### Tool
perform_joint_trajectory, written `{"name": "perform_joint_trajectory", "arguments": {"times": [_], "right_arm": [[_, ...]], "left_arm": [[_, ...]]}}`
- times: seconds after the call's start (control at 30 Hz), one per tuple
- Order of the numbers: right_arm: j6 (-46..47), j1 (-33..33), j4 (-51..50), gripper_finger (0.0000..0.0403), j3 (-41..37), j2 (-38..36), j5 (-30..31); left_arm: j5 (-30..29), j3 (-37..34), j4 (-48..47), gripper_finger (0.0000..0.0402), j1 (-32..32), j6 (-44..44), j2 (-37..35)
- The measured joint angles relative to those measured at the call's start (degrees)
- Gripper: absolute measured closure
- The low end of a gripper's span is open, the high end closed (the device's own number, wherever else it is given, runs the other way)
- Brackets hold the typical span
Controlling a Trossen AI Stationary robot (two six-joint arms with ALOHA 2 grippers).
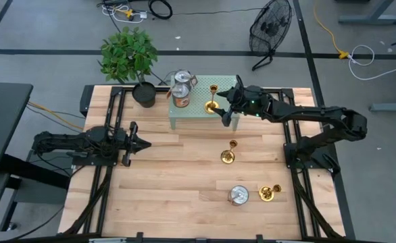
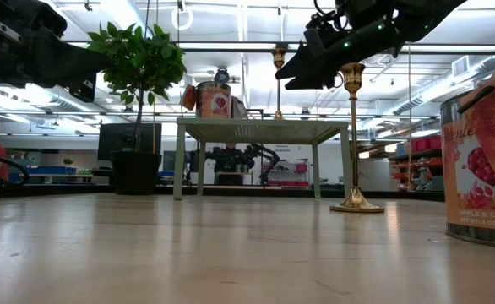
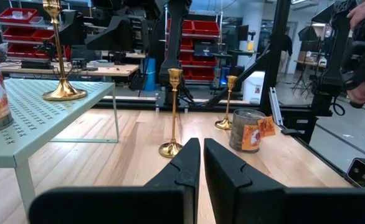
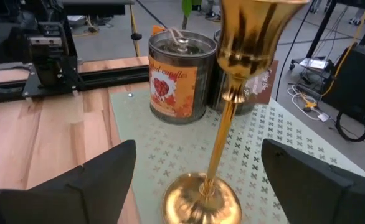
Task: Pick & Place candle stick holders
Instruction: Put the top left gold candle holder on the shelf
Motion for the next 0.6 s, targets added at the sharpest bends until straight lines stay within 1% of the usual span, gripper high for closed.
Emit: {"name": "perform_joint_trajectory", "arguments": {"times": [0.27,0.6], "right_arm": [[-0.2,-0.3,2.1,0.0052,0.0,2.4,0.0],[0.3,-0.3,3.2,0.0052,0.0,3.5,0.0]], "left_arm": [[0.0,0.0,0.0,0.0371,0.0,0.0,0.0],[0.0,0.0,0.0,0.0371,0.0,0.0,0.0]]}}
